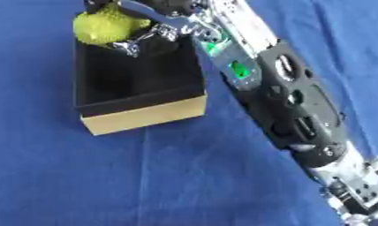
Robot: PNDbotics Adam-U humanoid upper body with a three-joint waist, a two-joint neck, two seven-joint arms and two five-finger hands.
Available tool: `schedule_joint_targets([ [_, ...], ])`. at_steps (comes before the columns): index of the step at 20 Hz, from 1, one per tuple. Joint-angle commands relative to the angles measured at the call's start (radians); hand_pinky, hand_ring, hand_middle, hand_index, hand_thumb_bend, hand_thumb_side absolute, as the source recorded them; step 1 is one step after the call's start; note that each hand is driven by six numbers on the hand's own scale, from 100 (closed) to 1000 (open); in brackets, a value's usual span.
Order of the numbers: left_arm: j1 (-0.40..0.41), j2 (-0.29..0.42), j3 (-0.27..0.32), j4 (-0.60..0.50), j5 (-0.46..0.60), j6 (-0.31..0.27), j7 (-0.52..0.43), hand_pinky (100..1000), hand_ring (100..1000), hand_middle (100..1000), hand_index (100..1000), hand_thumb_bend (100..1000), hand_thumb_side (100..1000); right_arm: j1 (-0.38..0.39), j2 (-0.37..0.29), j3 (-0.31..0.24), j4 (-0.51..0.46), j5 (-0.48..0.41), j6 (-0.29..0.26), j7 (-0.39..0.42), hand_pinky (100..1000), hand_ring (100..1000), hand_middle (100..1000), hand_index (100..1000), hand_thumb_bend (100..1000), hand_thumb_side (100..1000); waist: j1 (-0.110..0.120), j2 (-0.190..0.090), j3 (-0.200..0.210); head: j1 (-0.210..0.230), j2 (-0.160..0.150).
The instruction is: Pick up objects on the table and place them in the box.
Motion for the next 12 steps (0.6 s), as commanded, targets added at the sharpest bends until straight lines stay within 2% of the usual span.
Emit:
schedule_joint_targets([
  [1,-0.004,0.008,0.009,-0.015,-0.001,0.001,0.004,489,681,659,664,901,741,0.001,0.035,-0.008,0.019,0.075,0.019,-0.031,685,507,464,574,102,100,-0.006,-0.079,0.001,-0.001,0.007],
  [10,-0.003,0.004,0.008,-0.015,0.000,0.003,0.000,488,681,659,664,903,741,0.024,0.074,-0.001,0.086,0.147,0.023,-0.076,705,528,478,595,105,100,-0.006,-0.076,0.001,-0.005,0.008],
  [11,-0.002,0.004,0.008,-0.015,0.000,0.003,0.000,488,681,659,663,903,741,0.024,0.073,-0.001,0.089,0.149,0.023,-0.073,735,566,514,636,167,100,-0.007,-0.076,0.001,-0.004,0.008],
  [12,-0.002,0.004,0.008,-0.015,0.001,0.004,0.000,488,681,659,663,903,741,0.025,0.073,0.000,0.091,0.149,0.024,-0.068,742,576,525,649,184,100,-0.007,-0.076,0.001,-0.004,0.008],
])
